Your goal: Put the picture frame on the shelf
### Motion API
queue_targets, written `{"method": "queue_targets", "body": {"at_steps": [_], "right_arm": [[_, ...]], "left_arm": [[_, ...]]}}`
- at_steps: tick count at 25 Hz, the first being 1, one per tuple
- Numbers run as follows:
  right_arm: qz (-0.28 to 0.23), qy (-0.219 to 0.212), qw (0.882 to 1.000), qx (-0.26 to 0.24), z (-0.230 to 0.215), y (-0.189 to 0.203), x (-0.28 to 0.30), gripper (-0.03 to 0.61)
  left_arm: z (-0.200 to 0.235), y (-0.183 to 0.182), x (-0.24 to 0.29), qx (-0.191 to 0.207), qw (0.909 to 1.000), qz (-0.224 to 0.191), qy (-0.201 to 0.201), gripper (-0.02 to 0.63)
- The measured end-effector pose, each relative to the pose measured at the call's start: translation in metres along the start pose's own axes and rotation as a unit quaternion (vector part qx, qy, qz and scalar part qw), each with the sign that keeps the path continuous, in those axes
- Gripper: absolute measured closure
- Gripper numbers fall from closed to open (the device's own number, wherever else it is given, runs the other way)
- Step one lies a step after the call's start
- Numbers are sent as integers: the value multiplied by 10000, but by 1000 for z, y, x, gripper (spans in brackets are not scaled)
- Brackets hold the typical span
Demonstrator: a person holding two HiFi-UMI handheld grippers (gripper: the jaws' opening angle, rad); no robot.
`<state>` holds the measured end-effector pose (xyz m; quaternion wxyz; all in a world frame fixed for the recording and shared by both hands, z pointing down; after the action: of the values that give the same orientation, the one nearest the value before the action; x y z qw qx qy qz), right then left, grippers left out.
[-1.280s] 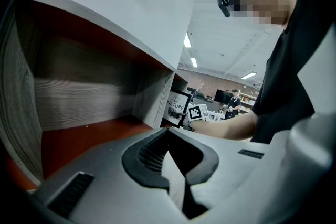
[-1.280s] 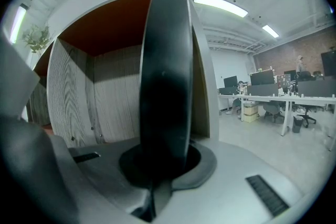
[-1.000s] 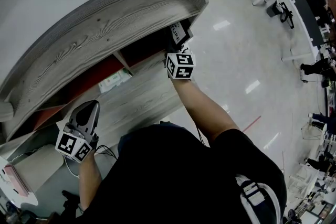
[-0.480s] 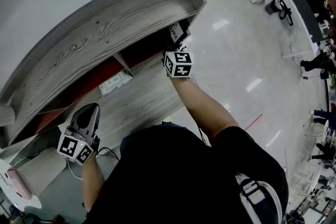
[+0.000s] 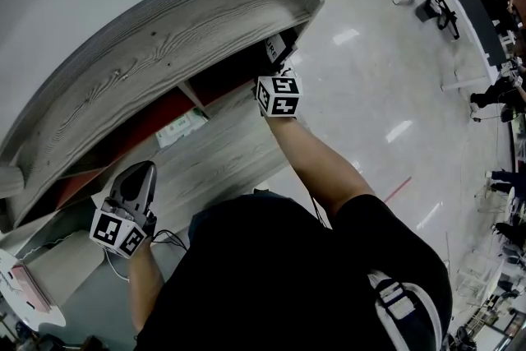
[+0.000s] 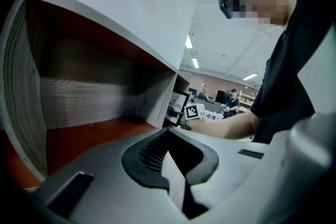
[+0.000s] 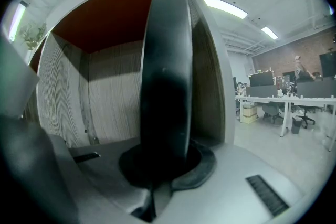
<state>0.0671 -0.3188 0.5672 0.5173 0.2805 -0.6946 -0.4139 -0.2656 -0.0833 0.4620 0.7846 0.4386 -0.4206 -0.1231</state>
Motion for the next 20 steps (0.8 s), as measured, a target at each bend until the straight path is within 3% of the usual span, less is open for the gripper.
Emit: {"method": "queue_targets", "body": {"at_steps": [20], "right_arm": [[15,-8,10000,4,0,-3,2,555]], "left_arm": [[0,4,1,-10,10000,52,59,594]]}}
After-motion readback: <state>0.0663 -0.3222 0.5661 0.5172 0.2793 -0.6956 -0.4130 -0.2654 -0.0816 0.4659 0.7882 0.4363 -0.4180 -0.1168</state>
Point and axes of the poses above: the fingertips, and each gripper's own axes: x forward along the fingers, z to its left, y out of its underside, the point moved 7 cm from there along -x, backward along the fingers, and after that the axes turned 14 degrees about z, right-handed, at the moved point
